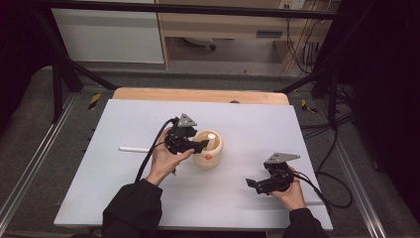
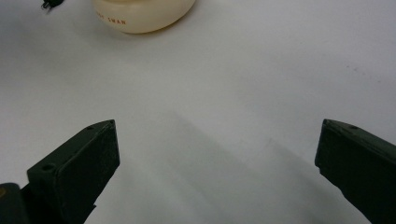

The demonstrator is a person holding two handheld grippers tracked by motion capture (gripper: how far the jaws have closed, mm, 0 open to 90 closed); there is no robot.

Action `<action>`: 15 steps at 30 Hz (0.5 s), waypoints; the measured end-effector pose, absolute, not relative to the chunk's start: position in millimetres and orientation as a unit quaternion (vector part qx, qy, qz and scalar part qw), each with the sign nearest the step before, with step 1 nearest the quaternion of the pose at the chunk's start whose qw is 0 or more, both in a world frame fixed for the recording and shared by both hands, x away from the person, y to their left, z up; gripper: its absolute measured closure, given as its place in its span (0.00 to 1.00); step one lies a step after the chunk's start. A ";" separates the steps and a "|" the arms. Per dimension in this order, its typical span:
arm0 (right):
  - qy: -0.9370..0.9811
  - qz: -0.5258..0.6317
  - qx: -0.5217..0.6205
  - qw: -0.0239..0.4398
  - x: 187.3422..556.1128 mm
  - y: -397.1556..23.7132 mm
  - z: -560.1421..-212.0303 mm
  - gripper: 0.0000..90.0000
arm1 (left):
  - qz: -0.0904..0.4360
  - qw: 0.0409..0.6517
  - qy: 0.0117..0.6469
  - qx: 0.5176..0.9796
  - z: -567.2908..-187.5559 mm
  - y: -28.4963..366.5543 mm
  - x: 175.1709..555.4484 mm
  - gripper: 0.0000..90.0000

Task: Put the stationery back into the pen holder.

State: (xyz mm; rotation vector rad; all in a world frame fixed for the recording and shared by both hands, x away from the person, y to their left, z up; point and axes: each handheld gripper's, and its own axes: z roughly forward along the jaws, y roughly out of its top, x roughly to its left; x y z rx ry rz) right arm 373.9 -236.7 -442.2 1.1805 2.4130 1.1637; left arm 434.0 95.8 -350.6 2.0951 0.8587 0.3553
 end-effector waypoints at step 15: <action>0.818 0.396 0.404 0.107 372.8 -236.3 -441.7 0.01 | 0.137 0.401 0.355 0.833 -359.2 162.1 410.4 0.24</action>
